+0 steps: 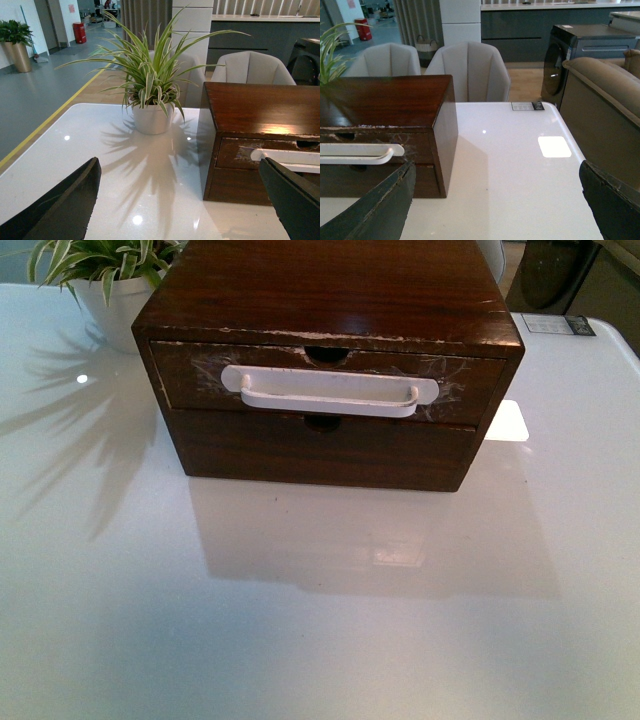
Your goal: Open drawer
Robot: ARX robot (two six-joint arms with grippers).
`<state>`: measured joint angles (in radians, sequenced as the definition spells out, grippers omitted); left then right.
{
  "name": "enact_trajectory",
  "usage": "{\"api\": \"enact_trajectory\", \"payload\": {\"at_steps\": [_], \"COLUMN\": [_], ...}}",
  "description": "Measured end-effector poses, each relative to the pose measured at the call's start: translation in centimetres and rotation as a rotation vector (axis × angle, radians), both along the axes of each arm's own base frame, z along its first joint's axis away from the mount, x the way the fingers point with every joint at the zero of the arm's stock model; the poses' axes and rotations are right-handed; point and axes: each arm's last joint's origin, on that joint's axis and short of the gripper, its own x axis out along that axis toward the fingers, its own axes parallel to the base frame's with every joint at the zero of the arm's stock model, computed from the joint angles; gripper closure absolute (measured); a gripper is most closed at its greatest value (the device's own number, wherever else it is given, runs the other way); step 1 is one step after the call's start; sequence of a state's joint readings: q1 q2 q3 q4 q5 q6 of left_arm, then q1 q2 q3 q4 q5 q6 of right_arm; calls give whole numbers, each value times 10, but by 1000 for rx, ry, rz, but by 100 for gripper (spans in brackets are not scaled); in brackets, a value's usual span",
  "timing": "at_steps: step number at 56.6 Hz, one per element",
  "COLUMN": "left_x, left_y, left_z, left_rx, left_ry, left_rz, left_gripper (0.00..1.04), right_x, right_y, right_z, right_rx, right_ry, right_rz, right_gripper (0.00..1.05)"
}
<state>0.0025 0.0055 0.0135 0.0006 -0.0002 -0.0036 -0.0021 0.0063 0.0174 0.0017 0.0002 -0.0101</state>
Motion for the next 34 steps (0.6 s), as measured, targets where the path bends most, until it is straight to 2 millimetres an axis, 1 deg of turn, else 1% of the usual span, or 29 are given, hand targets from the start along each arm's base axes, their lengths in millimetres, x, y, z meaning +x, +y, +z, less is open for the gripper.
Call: {"api": "enact_trajectory", "payload": {"at_steps": [34], "left_x": [0], "left_y": [0], "left_z": [0], "left_rx": [0], "left_ry": [0], "left_rz": [0], "left_gripper": [8], "right_x": [0], "right_y": [0], "right_z": [0], "right_rx": [0], "right_ry": [0], "right_rz": [0], "right_gripper": [9]}}
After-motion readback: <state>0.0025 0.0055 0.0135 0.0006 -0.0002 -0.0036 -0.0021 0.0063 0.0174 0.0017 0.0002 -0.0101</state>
